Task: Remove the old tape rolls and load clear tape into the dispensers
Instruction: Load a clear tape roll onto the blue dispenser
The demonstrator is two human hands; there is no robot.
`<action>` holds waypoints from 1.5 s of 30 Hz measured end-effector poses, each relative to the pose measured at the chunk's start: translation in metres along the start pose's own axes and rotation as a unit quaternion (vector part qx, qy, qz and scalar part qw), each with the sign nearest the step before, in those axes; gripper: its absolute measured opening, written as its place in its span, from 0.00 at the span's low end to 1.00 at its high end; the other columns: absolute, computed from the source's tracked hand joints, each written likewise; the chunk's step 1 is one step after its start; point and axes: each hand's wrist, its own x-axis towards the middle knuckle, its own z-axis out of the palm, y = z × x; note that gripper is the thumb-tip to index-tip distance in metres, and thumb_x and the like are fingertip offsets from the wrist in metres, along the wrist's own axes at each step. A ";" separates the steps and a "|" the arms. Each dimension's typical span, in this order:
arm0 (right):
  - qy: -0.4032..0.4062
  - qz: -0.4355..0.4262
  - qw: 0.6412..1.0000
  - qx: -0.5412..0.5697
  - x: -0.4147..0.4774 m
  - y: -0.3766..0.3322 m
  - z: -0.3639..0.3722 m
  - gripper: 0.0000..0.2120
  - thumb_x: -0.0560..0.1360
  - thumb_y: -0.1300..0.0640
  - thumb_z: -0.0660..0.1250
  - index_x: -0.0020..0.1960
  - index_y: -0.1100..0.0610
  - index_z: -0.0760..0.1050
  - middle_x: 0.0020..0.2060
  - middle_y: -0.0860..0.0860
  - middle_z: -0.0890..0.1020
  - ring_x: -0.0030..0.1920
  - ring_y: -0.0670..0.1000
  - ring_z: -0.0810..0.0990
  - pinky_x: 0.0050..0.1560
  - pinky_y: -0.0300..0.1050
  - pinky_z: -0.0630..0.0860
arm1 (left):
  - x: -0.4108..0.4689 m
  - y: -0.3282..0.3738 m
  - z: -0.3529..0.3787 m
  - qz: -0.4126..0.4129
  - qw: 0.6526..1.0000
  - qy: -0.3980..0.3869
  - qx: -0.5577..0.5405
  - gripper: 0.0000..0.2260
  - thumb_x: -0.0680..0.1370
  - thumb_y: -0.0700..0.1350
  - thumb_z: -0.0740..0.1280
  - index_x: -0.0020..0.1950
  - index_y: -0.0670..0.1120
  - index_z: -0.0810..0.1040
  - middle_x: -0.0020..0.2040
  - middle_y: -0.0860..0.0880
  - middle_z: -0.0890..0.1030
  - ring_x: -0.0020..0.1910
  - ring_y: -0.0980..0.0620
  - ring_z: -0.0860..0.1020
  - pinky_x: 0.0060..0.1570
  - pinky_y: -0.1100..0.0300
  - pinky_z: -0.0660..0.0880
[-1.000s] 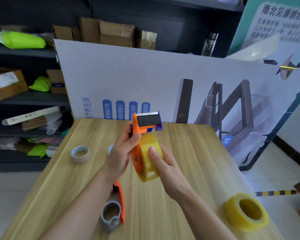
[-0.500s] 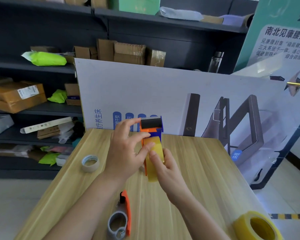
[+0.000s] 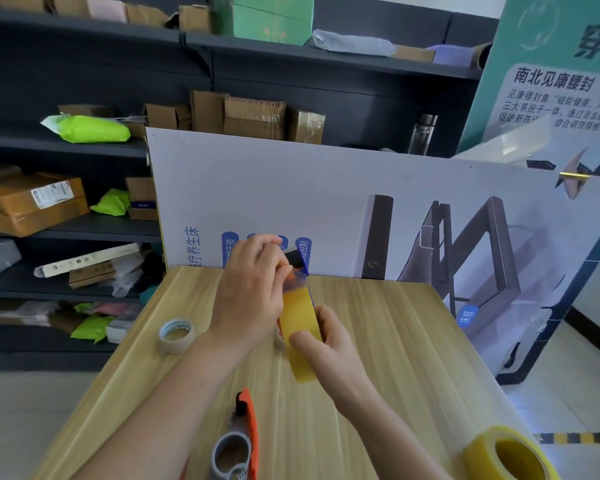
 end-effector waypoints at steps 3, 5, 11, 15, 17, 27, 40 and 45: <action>0.004 0.004 1.000 -0.004 -0.001 0.000 0.000 0.16 0.65 0.52 0.65 0.49 0.58 0.72 0.37 0.50 0.73 0.34 0.44 0.71 0.32 0.35 0.69 | 0.006 0.003 0.001 -0.031 0.999 -0.011 -0.012 0.11 0.78 0.48 0.57 0.41 0.44 0.73 0.46 0.48 0.81 0.48 0.46 0.74 0.46 0.51 0.73; 0.016 0.002 1.000 0.000 -0.001 0.001 0.001 0.19 0.70 0.46 0.70 0.51 0.60 0.73 0.39 0.57 0.77 0.37 0.47 0.74 0.37 0.42 0.73 | 0.008 0.002 0.003 -0.051 0.998 -0.016 -0.034 0.08 0.78 0.45 0.59 0.42 0.44 0.74 0.45 0.49 0.81 0.48 0.48 0.73 0.46 0.52 0.73; 0.070 -0.006 0.997 -0.038 0.001 -0.001 0.001 0.18 0.73 0.41 0.68 0.50 0.56 0.74 0.45 0.57 0.83 0.44 0.57 0.82 0.44 0.53 0.80 | 0.007 0.005 0.001 -0.121 0.986 -0.014 -0.112 0.05 0.79 0.39 0.63 0.43 0.46 0.74 0.51 0.52 0.81 0.52 0.55 0.72 0.45 0.70 0.68; 0.058 -0.007 0.997 -0.055 0.001 0.000 -0.001 0.13 0.74 0.46 0.70 0.48 0.55 0.74 0.44 0.57 0.82 0.37 0.49 0.78 0.38 0.44 0.76 | 0.013 0.004 -0.004 -0.148 0.984 0.021 -0.100 0.05 0.78 0.38 0.65 0.43 0.42 0.75 0.44 0.49 0.79 0.43 0.52 0.75 0.40 0.68 0.69; 0.056 0.000 0.997 -0.051 0.000 -0.001 -0.002 0.11 0.74 0.49 0.70 0.48 0.55 0.74 0.41 0.55 0.80 0.36 0.47 0.76 0.36 0.41 0.74 | 0.015 0.003 -0.005 -0.154 0.985 0.004 -0.078 0.06 0.78 0.39 0.64 0.42 0.42 0.75 0.40 0.51 0.77 0.41 0.53 0.74 0.37 0.71 0.67; -0.012 0.040 0.998 -0.054 -0.005 0.005 -0.005 0.12 0.67 0.51 0.69 0.49 0.53 0.73 0.38 0.48 0.77 0.36 0.45 0.75 0.36 0.40 0.73 | 0.030 0.001 -0.008 -0.209 0.974 -0.036 -0.078 0.07 0.80 0.43 0.61 0.44 0.44 0.73 0.36 0.51 0.81 0.39 0.50 0.78 0.40 0.55 0.73; -0.063 0.062 0.996 -0.025 -0.003 0.005 -0.015 0.10 0.70 0.51 0.74 0.49 0.52 0.79 0.41 0.50 0.84 0.42 0.47 0.82 0.46 0.45 0.79 | 0.059 0.009 -0.030 -0.221 0.958 -0.067 -0.170 0.07 0.82 0.44 0.58 0.47 0.44 0.72 0.31 0.49 0.82 0.28 0.52 0.81 0.38 0.50 0.80; -0.018 0.055 0.998 0.018 -0.004 0.006 -0.012 0.10 0.73 0.47 0.72 0.48 0.52 0.79 0.45 0.55 0.85 0.42 0.48 0.82 0.46 0.44 0.79 | 0.071 0.018 -0.036 -0.176 0.966 -0.085 -0.170 0.06 0.81 0.44 0.60 0.47 0.44 0.73 0.32 0.51 0.82 0.34 0.54 0.82 0.45 0.50 0.81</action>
